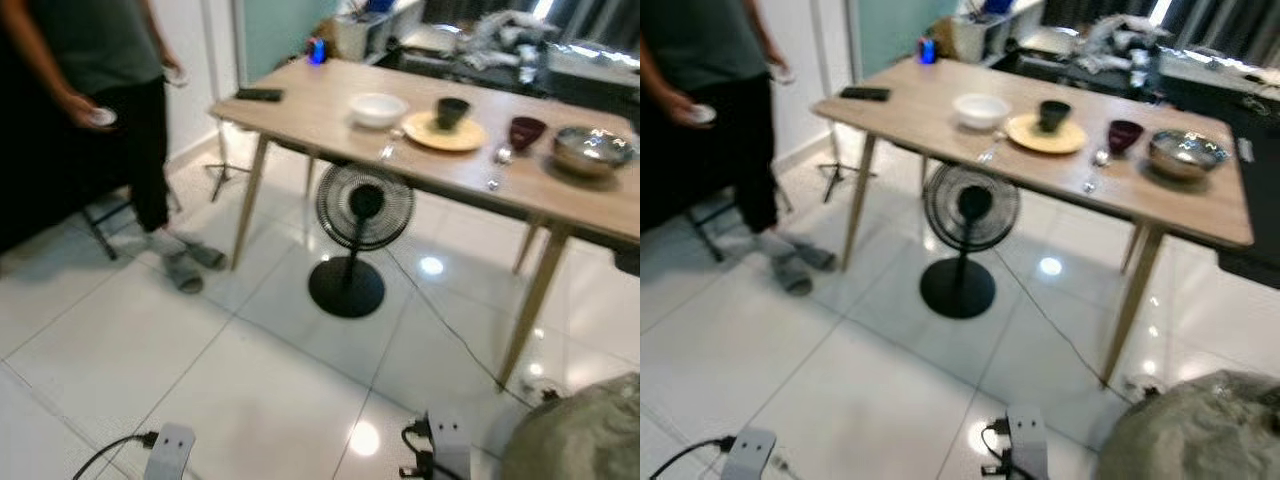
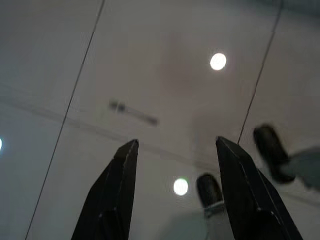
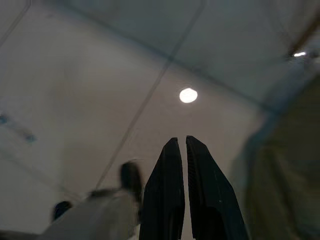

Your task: Setting the table

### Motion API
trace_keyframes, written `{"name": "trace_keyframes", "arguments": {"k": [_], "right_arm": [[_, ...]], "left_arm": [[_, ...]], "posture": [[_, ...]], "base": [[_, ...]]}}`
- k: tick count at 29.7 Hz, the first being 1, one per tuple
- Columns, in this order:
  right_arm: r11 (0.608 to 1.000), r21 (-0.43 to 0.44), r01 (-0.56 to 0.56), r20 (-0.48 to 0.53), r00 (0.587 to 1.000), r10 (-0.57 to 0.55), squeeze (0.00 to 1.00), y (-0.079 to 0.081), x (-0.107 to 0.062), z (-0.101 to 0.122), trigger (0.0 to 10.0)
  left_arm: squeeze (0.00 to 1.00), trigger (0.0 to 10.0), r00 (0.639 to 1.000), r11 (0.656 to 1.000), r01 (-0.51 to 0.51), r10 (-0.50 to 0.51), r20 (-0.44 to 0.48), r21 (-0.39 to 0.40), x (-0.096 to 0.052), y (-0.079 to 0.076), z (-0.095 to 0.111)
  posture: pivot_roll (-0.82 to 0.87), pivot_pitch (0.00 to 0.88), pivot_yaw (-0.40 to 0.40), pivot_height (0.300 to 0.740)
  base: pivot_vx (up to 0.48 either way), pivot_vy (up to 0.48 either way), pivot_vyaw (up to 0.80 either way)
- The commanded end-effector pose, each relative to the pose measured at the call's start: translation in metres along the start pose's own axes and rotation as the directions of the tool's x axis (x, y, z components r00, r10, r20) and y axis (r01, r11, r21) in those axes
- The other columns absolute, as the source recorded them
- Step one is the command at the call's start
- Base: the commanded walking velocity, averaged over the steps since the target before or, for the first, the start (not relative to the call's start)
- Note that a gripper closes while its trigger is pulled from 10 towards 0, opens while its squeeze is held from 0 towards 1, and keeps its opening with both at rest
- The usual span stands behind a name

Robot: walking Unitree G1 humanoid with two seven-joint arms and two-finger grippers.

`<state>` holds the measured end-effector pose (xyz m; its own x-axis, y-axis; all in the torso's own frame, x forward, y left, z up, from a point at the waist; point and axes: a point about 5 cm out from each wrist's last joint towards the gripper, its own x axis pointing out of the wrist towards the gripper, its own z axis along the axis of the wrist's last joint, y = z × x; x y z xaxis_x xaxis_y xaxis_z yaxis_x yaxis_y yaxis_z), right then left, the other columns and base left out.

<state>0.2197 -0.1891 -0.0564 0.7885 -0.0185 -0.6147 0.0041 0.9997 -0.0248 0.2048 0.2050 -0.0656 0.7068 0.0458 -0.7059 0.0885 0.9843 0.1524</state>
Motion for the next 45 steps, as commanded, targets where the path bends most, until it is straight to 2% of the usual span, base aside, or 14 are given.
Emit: {"name": "trace_keyframes", "arguments": {"k": [1, 17, 20, 23, 24, 26, 27, 36, 38, 39, 41, 42, 44, 45], "right_arm": [[1.000, 0.011, -0.004, -0.022, 1.000, 0.004, 0.00, 0.003, -0.002, -0.007, 10.0], [1.000, 0.024, -0.005, -0.005, 1.000, 0.005, 0.00, 0.004, -0.001, -0.003, 10.0], [0.998, 0.057, 0.000, 0.053, 0.999, -0.003, 0.00, 0.003, 0.003, 0.012, 10.0], [0.992, 0.127, -0.018, 0.208, 0.978, -0.009, 0.00, 0.003, 0.011, 0.051, 10.0], [0.992, 0.127, -0.018, 0.208, 0.978, -0.009, 0.00, 0.003, 0.011, 0.051, 10.0], [0.986, 0.157, -0.059, 0.326, 0.945, 0.005, 0.00, 0.008, 0.014, 0.081, 10.0], [0.986, 0.157, -0.059, 0.326, 0.945, 0.005, 0.00, 0.008, 0.014, 0.081, 10.0], [0.956, 0.178, -0.233, 0.560, 0.823, 0.097, 0.00, 0.039, 0.004, 0.143, 10.0], [0.897, 0.238, -0.371, 0.645, 0.751, 0.140, 0.00, 0.053, -0.008, 0.170, 10.0], [0.897, 0.238, -0.371, 0.645, 0.751, 0.140, 0.00, 0.053, -0.008, 0.170, 10.0], [0.788, 0.282, -0.547, 0.733, 0.653, 0.191, 0.00, 0.066, -0.026, 0.201, 10.0], [0.788, 0.282, -0.547, 0.733, 0.653, 0.191, 0.00, 0.066, -0.026, 0.201, 10.0], [0.723, 0.236, -0.650, 0.791, 0.560, 0.245, 0.00, 0.076, -0.042, 0.224, 10.0], [0.723, 0.236, -0.650, 0.791, 0.560, 0.245, 0.00, 0.076, -0.042, 0.224, 10.0]], "left_arm": [[0.00, 10.0, 0.998, 1.000, -0.003, 0.002, -0.063, -0.009, -0.005, 0.001, -0.019], [0.00, 10.0, 0.999, 0.999, -0.025, 0.024, -0.026, -0.037, -0.004, 0.005, -0.011], [0.00, 10.0, 0.998, 0.995, -0.043, 0.047, 0.043, -0.091, -0.001, 0.012, 0.005], [0.00, 10.0, 0.972, 0.984, -0.066, 0.100, 0.214, -0.163, 0.001, 0.027, 0.048], [0.00, 10.0, 0.972, 0.984, -0.066, 0.100, 0.214, -0.163, 0.001, 0.027, 0.048], [0.00, 10.0, 0.933, 0.986, -0.076, 0.123, 0.337, -0.149, -0.002, 0.035, 0.080], [0.00, 10.0, 0.933, 0.986, -0.076, 0.123, 0.337, -0.149, -0.002, 0.035, 0.080], [0.00, 10.0, 0.786, 0.986, -0.089, 0.156, 0.598, -0.142, -0.030, 0.044, 0.154], [0.00, 10.0, 0.718, 0.985, -0.091, 0.169, 0.675, -0.149, -0.046, 0.047, 0.180], [0.00, 10.0, 0.718, 0.985, -0.091, 0.169, 0.675, -0.149, -0.046, 0.047, 0.180], [0.00, 10.0, 0.647, 0.982, -0.099, 0.188, 0.739, -0.163, -0.063, 0.050, 0.204], [0.00, 10.0, 0.647, 0.982, -0.099, 0.188, 0.739, -0.163, -0.063, 0.050, 0.204], [0.00, 10.0, 0.574, 0.974, -0.139, 0.224, 0.787, -0.177, -0.077, 0.055, 0.223], [0.00, 10.0, 0.574, 0.974, -0.139, 0.224, 0.787, -0.177, -0.077, 0.055, 0.223]], "posture": [[-0.04, 0.000, 0.051, 0.740], [-0.04, 0.000, 0.051, 0.740], [-0.04, 0.000, 0.051, 0.740], [-0.04, 0.000, 0.054, 0.740], [-0.04, 0.000, 0.054, 0.740], [-0.03, 0.000, 0.058, 0.740], [-0.03, 0.000, 0.058, 0.740], [-0.03, 0.000, 0.067, 0.740], [-0.03, 0.000, 0.067, 0.740], [-0.03, 0.000, 0.067, 0.740], [-0.03, 0.000, 0.066, 0.740], [-0.03, 0.000, 0.066, 0.740], [-0.02, 0.000, 0.064, 0.740], [-0.02, 0.000, 0.064, 0.740]], "base": [[0.000, 0.000, -0.77], [0.000, 0.000, -0.77], [0.000, 0.000, -0.77], [0.000, 0.000, -0.77], [0.000, 0.000, -0.77], [0.000, 0.000, -0.77], [0.000, 0.000, -0.77], [0.000, 0.000, -0.77], [0.000, 0.000, -0.78], [0.000, 0.000, -0.79], [0.000, 0.000, -0.64], [0.000, 0.000, -0.48], [0.000, 0.000, 0.00], [0.000, 0.000, 0.00]]}}
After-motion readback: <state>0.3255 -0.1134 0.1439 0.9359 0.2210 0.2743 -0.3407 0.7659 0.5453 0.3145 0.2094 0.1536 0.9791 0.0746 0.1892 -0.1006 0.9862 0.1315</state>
